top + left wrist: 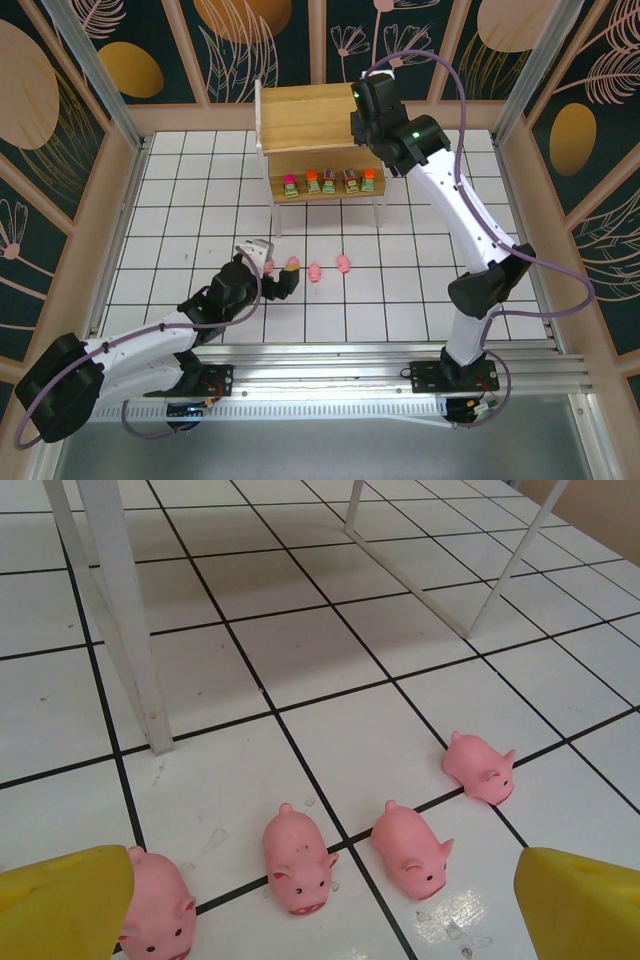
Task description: Place and organize the plastic toys onto the shelf
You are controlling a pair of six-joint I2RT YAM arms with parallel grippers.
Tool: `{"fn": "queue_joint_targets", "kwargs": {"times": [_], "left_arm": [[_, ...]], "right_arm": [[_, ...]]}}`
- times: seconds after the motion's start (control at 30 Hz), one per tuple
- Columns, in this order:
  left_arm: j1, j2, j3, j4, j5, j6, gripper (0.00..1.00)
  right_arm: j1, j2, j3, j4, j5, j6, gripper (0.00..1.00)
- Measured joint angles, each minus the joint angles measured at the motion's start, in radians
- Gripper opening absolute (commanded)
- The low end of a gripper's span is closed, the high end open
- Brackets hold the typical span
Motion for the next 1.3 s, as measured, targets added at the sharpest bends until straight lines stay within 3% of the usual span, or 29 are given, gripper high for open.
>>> {"fn": "queue_joint_targets", "kwargs": {"times": [0.57, 1.3], "left_arm": [[0.000, 0.000, 0.000, -0.005, -0.003, 0.002, 0.97], [0.000, 0.000, 0.000, -0.008, -0.002, 0.002, 0.97]], "right_arm": [[-0.017, -0.003, -0.047, 0.002, -0.009, -0.005, 0.30], [-0.019, 0.022, -0.007, 0.001, -0.009, -0.023, 0.42]]}}
